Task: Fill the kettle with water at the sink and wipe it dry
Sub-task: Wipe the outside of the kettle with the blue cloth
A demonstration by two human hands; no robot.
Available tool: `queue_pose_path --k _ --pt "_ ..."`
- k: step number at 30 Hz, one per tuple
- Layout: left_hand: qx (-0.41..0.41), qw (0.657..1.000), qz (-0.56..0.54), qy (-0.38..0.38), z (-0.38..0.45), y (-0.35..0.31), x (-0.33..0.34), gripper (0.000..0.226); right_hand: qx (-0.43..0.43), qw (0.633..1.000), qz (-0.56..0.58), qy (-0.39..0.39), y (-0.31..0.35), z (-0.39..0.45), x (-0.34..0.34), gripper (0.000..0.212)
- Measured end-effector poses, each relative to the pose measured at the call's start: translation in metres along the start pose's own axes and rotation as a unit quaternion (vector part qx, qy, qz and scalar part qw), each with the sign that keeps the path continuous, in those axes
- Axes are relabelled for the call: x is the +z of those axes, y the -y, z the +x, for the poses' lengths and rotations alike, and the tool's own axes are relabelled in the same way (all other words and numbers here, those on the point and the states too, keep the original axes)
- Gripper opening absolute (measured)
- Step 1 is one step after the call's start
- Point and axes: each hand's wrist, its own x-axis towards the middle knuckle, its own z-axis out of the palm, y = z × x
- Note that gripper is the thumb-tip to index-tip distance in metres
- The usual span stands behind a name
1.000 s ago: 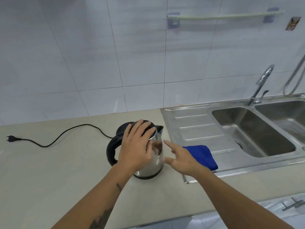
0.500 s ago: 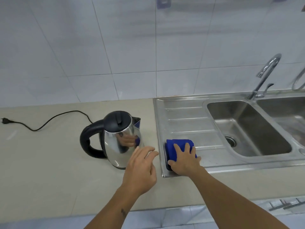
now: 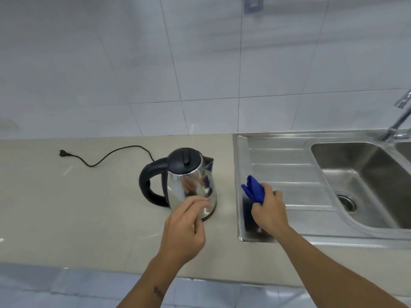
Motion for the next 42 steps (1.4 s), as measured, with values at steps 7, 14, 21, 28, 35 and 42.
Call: queue_pose_path --k 7,14,21,28,35,42 --pt "0.057 0.986 0.113 -0.106 0.023 0.042 -0.046 0.055 -0.19 0.96 0.19 -0.084 0.096 -0.061 0.027 0.069" --pt "0.048 0.986 0.154 0.048 0.04 0.104 -0.067 0.087 -0.186 0.98 -0.032 -0.061 0.127 -0.088 0.09 0.095" --pt "0.078 0.989 0.12 0.032 0.049 0.112 -0.076 0.084 -0.019 0.993 0.113 -0.015 0.151 -0.082 0.092 0.101" --pt "0.115 0.992 0.051 0.026 0.051 0.114 -0.074 0.074 -0.122 0.986 -0.028 -0.11 0.154 -0.094 0.101 0.097" --pt "0.131 0.989 -0.025 0.061 0.047 0.127 -0.07 0.08 -0.124 0.976 -0.049 -0.171 0.169 -0.087 0.108 0.096" --pt "0.13 0.99 -0.01 0.061 0.046 0.126 -0.068 0.08 -0.061 0.985 -0.081 -0.14 0.147 -0.087 0.144 0.101"
